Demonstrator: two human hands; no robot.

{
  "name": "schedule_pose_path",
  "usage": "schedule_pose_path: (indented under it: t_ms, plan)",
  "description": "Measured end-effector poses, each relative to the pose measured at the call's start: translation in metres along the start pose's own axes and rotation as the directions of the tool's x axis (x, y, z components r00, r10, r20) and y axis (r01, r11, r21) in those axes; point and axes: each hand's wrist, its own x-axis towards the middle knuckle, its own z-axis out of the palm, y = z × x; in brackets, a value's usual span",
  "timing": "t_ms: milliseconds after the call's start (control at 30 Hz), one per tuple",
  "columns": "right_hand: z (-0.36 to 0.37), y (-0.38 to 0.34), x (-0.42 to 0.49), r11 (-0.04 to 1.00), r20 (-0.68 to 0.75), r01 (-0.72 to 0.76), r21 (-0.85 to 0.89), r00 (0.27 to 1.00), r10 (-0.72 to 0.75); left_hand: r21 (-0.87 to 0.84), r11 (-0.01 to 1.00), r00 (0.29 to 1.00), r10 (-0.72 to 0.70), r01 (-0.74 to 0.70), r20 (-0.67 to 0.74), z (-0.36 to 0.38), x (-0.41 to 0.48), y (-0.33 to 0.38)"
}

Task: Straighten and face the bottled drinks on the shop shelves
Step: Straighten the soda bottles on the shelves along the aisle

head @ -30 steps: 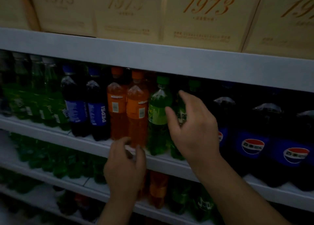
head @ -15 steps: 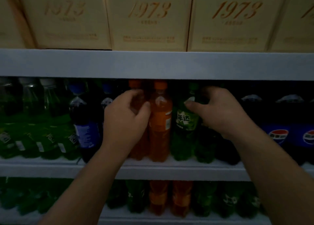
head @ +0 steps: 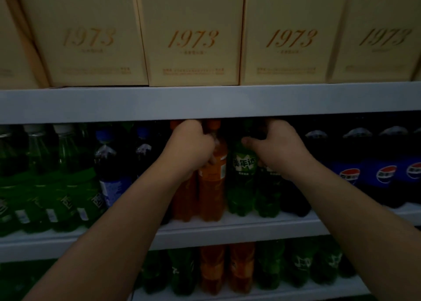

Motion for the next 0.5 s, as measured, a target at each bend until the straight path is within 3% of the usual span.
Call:
schedule_pose_path:
  t_ms: [200, 367, 500]
  plan:
    - [-0.008, 0.001, 0.001, 0.99, 0.115, -0.043, 0.131, 0.993, 0.028, 0.03, 0.996, 0.987, 0.09, -0.086, -0.133, -0.001, -0.002, -0.008]
    - [-0.003, 0.006, -0.002, 0.996, 0.069, 0.023, 0.083, 0.997, -0.029, 0.179, 0.975, 0.96, 0.168, -0.129, -0.224, 0.003, -0.005, -0.014]
    - [-0.001, 0.011, -0.002, 0.998, 0.03, 0.064, 0.012, 0.997, -0.065, 0.257, 0.946, 0.958, 0.241, -0.197, -0.154, 0.004, -0.012, -0.017]
